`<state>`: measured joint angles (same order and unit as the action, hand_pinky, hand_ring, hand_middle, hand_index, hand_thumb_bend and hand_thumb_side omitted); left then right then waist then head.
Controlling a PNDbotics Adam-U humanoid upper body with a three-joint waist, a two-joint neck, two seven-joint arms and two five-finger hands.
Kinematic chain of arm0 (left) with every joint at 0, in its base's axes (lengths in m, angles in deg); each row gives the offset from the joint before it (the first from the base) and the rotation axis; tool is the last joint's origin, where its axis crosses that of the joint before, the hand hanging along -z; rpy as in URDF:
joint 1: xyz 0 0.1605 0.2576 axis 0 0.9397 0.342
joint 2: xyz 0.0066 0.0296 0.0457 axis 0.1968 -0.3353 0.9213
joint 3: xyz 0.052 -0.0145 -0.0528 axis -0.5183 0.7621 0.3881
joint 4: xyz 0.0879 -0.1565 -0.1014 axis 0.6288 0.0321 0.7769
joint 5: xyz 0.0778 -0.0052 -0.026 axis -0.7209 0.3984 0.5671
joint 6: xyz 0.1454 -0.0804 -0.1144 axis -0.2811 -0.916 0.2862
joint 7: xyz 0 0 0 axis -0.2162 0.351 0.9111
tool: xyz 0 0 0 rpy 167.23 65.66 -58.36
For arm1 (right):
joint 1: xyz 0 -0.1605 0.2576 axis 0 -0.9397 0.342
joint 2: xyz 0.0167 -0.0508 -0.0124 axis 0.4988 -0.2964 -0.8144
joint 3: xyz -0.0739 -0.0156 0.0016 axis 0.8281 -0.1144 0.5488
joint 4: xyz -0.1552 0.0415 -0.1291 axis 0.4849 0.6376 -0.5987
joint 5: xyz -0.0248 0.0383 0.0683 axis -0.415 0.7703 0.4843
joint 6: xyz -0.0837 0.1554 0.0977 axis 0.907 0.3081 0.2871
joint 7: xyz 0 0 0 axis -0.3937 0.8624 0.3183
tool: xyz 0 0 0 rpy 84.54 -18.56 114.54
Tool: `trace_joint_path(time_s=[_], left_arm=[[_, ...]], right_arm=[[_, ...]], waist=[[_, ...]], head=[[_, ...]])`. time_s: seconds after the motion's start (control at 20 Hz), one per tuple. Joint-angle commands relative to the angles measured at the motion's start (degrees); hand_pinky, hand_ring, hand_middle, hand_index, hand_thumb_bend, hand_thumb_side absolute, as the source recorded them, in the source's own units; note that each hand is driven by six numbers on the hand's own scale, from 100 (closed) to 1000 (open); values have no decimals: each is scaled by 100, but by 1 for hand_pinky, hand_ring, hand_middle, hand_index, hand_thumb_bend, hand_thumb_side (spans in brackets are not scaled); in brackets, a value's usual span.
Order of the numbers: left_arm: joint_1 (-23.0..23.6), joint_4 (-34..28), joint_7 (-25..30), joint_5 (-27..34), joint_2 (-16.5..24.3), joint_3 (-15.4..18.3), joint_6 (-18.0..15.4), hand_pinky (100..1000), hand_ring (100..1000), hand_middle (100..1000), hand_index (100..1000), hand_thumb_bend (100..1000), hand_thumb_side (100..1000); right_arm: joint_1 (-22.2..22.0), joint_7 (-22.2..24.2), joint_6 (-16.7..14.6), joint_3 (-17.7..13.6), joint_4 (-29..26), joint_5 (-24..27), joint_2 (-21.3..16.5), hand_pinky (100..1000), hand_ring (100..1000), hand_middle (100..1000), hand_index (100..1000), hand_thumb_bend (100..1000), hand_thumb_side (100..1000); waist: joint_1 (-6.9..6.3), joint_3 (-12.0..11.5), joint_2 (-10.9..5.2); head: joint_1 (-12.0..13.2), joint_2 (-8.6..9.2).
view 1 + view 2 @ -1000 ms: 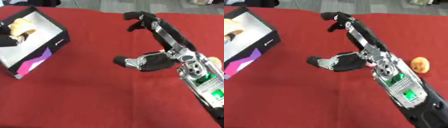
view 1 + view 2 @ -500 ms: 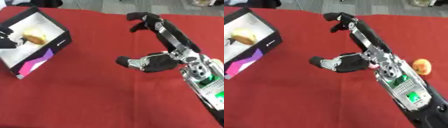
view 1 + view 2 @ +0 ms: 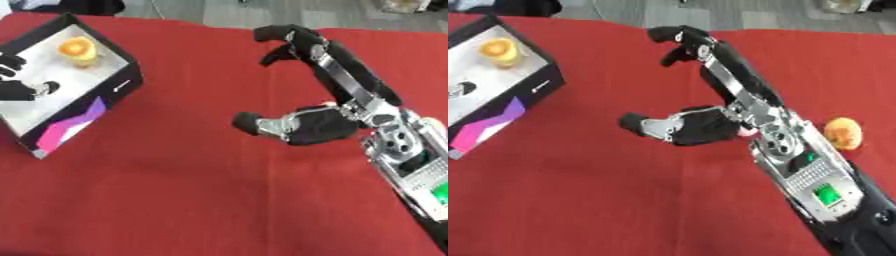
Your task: Pick up the objects with one hand, pass them to the other hand, and then place them into the box on the other side of the table.
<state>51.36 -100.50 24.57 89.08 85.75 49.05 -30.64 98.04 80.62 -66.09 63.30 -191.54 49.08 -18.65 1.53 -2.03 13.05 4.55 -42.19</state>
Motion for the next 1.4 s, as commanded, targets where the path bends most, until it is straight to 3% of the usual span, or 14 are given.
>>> trace_joint_path(time_s=[0.05, 0.3, 0.55, 0.6, 0.8, 0.95, 1.15, 1.4], left_arm=[[-95, -91, 5, -29, 131, 118, 8, 857, 749, 642, 697, 615, 150], [-60, -500, -67, 93, 143, 113, -33, 857, 745, 666, 693, 625, 188], [-32, -1130, -73, 183, 193, 74, -167, 859, 763, 730, 724, 720, 309], [-36, -1229, -50, 193, 202, 54, -199, 860, 763, 729, 729, 757, 351], [-38, -1602, 72, 263, 217, -13, -288, 852, 758, 721, 730, 778, 370], [-22, -1782, 92, 341, 226, -36, -267, 846, 755, 716, 725, 751, 382], [9, -1908, 58, 453, 247, -52, -221, 846, 754, 714, 724, 737, 390], [38, -1949, 58, 519, 253, -65, -199, 850, 755, 715, 725, 732, 393]], right_arm=[[63, -14, 3, -73, -118, 39, -90, 861, 745, 846, 902, 628, 444], [78, -69, 7, -135, -144, 51, -151, 861, 745, 846, 902, 627, 434], [142, -196, 51, -318, -224, 155, -389, 863, 748, 847, 903, 624, 421], [135, -205, 103, -367, -215, 200, -451, 864, 748, 848, 905, 623, 412], [80, -50, 433, -711, -180, 493, -824, 877, 769, 836, 911, 624, 400], [-23, 340, 639, -994, -124, 547, -1099, 891, 796, 850, 919, 626, 396], [-132, 1187, 708, -1341, 36, 667, -1354, 905, 818, 858, 924, 597, 371], [-25, 2174, 415, -1841, 765, 674, -1733, 912, 836, 868, 928, 596, 342]], waist=[[30, 1, -15], [25, 13, -37], [38, 62, -85], [37, 78, -95], [26, 127, -122], [12, 158, -123], [-2, 181, -121], [-2, 194, -133]], head=[[-14, 38], [-161, -5], [-407, -69], [-469, -83], [-692, -125], [-817, -147], [-849, -172], [-894, -189]])
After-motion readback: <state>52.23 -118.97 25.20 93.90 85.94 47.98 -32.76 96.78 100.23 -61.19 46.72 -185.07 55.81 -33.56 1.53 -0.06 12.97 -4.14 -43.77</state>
